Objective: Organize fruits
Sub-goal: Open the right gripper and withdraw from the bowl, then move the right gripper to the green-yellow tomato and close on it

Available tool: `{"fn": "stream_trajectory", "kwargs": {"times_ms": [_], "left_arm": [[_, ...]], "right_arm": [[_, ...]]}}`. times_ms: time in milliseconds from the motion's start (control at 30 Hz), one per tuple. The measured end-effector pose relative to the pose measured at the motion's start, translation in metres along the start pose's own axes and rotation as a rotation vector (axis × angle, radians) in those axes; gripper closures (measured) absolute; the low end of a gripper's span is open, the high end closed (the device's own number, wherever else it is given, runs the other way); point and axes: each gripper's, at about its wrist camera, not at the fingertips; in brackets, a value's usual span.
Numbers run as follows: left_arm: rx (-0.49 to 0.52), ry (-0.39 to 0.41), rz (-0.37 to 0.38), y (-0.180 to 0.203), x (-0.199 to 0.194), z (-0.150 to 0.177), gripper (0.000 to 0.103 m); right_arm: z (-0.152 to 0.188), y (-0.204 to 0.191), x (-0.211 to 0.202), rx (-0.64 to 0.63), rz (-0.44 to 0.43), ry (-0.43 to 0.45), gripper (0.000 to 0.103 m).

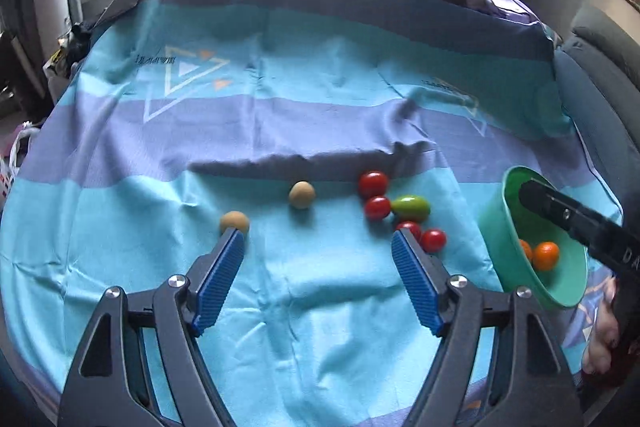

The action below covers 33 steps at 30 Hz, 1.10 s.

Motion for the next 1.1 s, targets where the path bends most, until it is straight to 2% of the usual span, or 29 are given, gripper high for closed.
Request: {"fn": "stream_trajectory", "kwargs": {"times_ms": [67,167,300,400,467,533,700,800,967,1100], "left_arm": [[-0.032,-0.019,-0.031,-0.013,0.003,0.001,0.028],[-0.086,-0.032,-0.03,-0.026,0.005,0.005,0.03],[-0.086,-0.055,-0.005,-0.03,0.007,0.007,0.041],[-0.09,-0.061,-0.013,-0.029,0.008,0.007,0.05],[-0.076,-0.063,-0.013,-0.028,0.01,0.006,0.051],[-0.071,-0.063,-0.008,-0.026,0.01,0.006,0.051],[-0.06,-0.067,-0.004,-0.026,0.01,0.007,0.051],[-0.064,-0.073,-0.011,-0.027,0.01,0.007,0.051],[-0.068,-0.075,0.005,-0.027,0.01,0.007,0.051],[-0.068,-0.076,0.013,-0.027,0.01,0.007,0.051]], "right_arm": [[0.007,-0.01,0.009,-0.021,-0.014,-0.031,0.049],[0.012,-0.02,0.024,-0.027,-0.016,-0.083,0.059],[0.012,-0.029,0.057,-0.044,0.064,-0.165,0.07],[0.011,-0.035,0.083,-0.074,0.149,-0.221,0.07],[0.007,-0.036,0.099,-0.077,0.269,-0.21,0.07],[0.002,-0.036,0.109,-0.072,0.333,-0.185,0.07],[-0.001,-0.037,0.137,-0.072,0.388,-0.237,0.07],[0.0,-0.039,0.145,-0.11,0.455,-0.223,0.068],[0.0,-0.045,0.152,-0.164,0.482,-0.233,0.066],[0.001,-0.051,0.162,-0.229,0.512,-0.283,0.06]]}}
Point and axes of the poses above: each gripper's, at about its wrist camera, not at the fingertips, and x roughly the way its jaws point, y to its right, z to its underside, and after that the axes turned 15 degrees about x, right-handed
